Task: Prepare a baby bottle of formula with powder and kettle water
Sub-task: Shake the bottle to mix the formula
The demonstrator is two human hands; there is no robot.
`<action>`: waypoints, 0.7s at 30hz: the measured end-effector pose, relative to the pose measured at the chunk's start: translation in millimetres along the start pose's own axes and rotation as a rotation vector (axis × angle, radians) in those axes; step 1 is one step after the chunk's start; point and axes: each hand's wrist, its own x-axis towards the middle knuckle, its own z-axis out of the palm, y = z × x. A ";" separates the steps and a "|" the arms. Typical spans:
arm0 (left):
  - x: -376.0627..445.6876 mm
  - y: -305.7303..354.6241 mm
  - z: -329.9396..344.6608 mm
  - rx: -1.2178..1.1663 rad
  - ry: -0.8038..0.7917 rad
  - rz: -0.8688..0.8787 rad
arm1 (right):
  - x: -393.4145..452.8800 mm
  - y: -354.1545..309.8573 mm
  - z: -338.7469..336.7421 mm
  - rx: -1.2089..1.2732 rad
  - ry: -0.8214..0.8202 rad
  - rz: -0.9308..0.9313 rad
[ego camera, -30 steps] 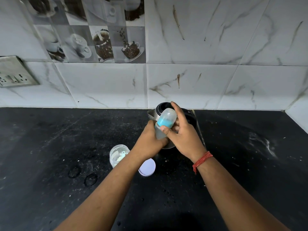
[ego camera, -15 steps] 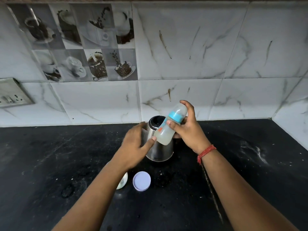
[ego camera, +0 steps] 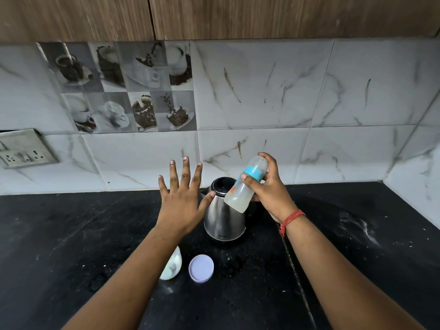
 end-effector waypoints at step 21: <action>-7.4 18.7 -18.0 -0.001 0.048 0.001 | -23.0 -18.8 0.8 0.023 0.248 -0.104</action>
